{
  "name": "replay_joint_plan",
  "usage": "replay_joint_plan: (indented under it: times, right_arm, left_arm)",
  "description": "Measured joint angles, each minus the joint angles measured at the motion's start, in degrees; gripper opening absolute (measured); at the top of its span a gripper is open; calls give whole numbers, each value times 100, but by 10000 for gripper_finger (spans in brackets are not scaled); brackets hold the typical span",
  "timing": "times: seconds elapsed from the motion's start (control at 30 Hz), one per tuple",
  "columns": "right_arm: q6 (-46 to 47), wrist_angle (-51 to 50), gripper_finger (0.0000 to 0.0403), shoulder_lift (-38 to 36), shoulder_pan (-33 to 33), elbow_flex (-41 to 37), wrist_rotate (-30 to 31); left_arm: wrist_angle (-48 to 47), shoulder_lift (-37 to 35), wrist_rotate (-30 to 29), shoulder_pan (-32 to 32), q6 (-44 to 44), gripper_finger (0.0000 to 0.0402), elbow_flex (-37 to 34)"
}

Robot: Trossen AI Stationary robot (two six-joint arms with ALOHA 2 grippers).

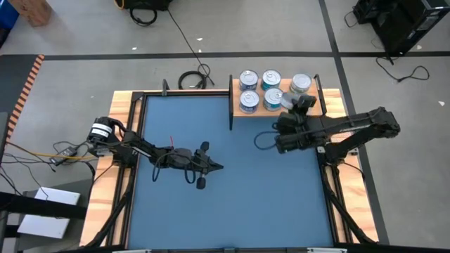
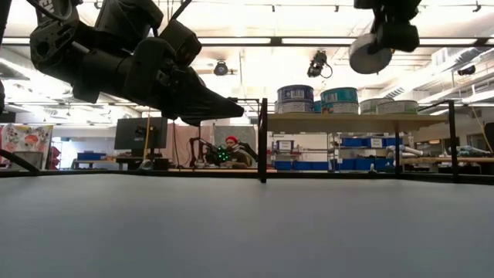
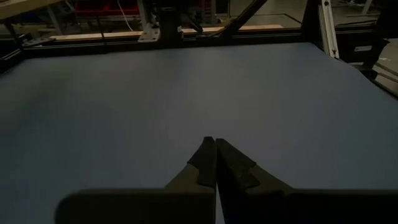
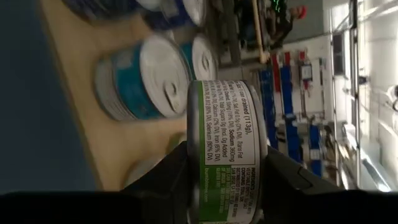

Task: Stack canned seafood by type on shelf
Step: Stack the green tuna can on top of the green tuna can on the shelf

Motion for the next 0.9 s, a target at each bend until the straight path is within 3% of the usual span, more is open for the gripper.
replay_joint_plan:
  times: [0.3,0.8,0.9]
  right_arm:
    - [-669,-4,143,-125,-808,-367,-9]
    - [-765,22,143,-390,-1356,-1302,-265]
    - [-766,126,163,-390,-1464,-1305,-432]
  left_arm:
    - [0,0,3,-9,4,5,2]
    - [2,0,-50,-9,7,5,2]
    - [3,0,-59,-9,7,5,2]
